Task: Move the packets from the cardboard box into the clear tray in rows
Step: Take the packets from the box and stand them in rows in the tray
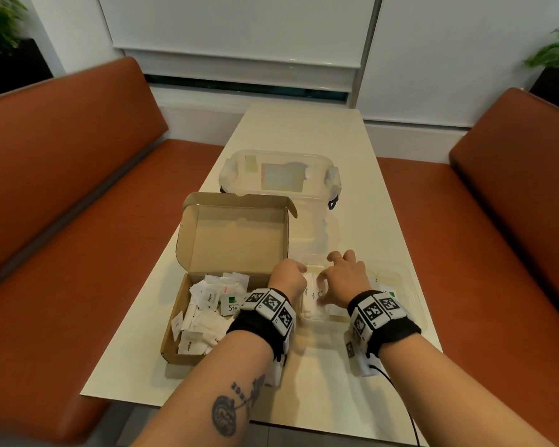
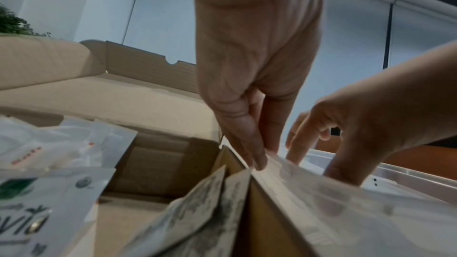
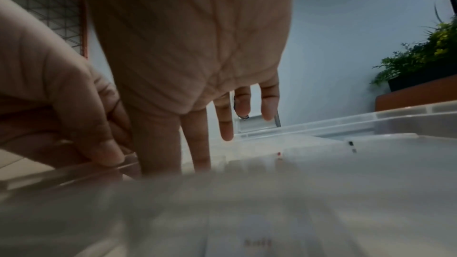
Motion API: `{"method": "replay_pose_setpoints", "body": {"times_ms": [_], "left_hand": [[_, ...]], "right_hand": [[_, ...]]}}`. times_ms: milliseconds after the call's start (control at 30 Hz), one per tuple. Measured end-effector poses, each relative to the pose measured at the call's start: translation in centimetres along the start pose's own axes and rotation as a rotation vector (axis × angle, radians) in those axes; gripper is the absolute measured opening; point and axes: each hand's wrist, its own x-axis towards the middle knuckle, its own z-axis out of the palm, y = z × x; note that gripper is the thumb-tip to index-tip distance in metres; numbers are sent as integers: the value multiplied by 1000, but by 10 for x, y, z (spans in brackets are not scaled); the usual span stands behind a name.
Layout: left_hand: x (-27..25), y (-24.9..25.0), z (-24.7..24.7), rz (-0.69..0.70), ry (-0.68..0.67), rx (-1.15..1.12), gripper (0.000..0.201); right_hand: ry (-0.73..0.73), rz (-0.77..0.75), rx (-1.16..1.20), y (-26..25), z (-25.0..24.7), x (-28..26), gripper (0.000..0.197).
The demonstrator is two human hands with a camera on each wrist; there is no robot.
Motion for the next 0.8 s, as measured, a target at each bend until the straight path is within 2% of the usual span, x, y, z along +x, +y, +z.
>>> {"method": "replay_pose_setpoints", "body": {"times_ms": [467, 567, 800], "left_hand": [[-2, 0, 0, -1, 7, 0, 50], [-3, 2, -1, -9, -7, 7, 47], [-12, 14, -24, 62, 35, -114, 32]], "right_hand": [[-11, 54, 74, 3, 6, -6, 65], [28, 60, 182, 1, 6, -8, 66], [275, 52, 618, -21, -16, -14, 27]]}}
